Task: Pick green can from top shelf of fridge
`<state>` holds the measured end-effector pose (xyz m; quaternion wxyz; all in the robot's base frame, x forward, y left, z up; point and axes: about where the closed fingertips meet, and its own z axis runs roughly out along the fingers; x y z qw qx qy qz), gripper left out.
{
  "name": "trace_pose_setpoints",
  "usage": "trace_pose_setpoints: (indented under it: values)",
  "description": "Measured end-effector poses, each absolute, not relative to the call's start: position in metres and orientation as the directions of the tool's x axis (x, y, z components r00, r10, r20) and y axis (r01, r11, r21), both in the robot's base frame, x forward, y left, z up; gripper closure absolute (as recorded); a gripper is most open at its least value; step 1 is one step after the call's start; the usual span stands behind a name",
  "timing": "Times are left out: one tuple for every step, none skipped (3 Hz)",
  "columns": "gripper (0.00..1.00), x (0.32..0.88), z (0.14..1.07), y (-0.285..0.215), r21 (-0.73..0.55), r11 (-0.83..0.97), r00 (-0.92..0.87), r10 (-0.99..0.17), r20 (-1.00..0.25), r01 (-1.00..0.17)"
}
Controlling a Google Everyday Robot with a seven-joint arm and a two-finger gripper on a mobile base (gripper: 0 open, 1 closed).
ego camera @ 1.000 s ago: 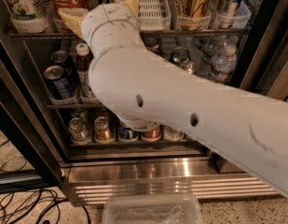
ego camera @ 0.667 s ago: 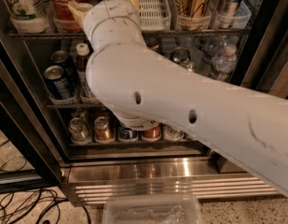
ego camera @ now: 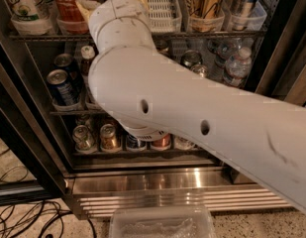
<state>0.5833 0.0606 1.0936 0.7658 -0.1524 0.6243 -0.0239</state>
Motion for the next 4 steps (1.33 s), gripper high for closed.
trace_pose_setpoints:
  values:
    - [0.29, 0.582, 1.092, 0.059, -0.260, 0.954, 0.212, -0.227, -0.951, -0.146]
    - [0.35, 0.584, 1.088, 0.052, -0.254, 0.959, 0.197, -0.227, -0.954, -0.128]
    - [0.36, 0.588, 1.085, 0.045, -0.252, 0.961, 0.184, -0.229, -0.956, -0.112]
    - [0.35, 0.595, 1.084, 0.040, -0.253, 0.962, 0.175, -0.234, -0.956, -0.100]
